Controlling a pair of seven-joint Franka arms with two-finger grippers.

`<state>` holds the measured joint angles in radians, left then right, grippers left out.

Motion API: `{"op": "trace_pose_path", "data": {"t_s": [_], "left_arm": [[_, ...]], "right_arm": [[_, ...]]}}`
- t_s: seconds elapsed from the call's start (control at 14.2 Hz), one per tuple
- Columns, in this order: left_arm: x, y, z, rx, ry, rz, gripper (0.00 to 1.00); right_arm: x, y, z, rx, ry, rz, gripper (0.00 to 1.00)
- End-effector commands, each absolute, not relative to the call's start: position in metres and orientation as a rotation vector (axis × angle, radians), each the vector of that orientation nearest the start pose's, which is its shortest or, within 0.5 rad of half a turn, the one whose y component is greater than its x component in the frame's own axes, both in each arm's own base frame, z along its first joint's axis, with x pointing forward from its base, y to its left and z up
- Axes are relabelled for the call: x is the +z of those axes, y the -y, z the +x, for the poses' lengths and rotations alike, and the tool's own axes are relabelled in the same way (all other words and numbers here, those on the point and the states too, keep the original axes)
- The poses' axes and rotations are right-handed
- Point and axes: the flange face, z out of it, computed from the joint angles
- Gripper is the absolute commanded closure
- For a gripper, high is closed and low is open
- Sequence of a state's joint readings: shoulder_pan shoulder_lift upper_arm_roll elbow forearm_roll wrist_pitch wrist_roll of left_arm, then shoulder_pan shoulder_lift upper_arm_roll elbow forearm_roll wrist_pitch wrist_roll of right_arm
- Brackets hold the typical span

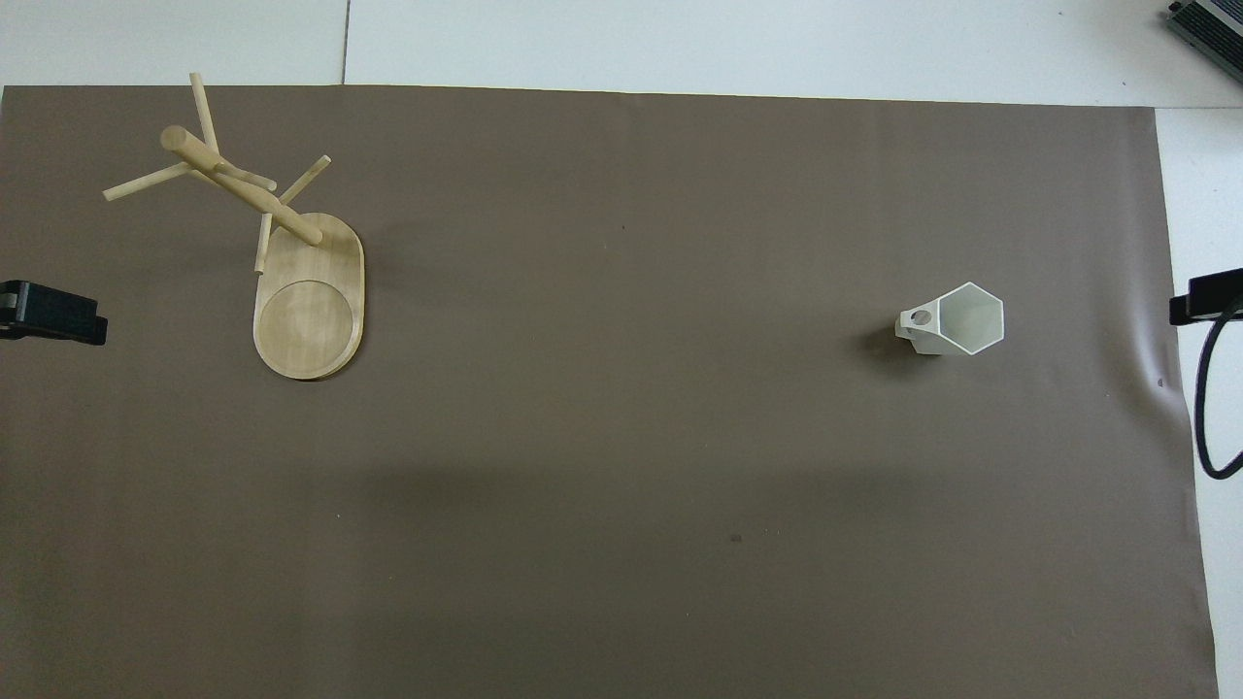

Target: Hang cup on rack

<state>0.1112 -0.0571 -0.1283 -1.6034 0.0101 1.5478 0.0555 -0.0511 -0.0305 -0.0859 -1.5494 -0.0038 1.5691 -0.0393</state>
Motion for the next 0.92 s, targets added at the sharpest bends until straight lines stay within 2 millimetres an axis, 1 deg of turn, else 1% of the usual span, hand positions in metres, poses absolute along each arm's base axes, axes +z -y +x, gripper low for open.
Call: {"op": "trace_pose_path", "data": {"t_s": [0.0, 0.85], "left_arm": [[0.6378, 0.0096, 0.5275, -0.006, -0.093, -3.131, 0.00], [0.6378, 0.0096, 0.5275, -0.006, -0.093, -3.131, 0.00]], "right_arm": [[0.6517, 0.0792, 0.5385, -0.098, -0.146, -3.124, 0.00], [0.6520, 0.0772, 0.5357, -0.079, -0.131, -3.124, 0.00]]}}
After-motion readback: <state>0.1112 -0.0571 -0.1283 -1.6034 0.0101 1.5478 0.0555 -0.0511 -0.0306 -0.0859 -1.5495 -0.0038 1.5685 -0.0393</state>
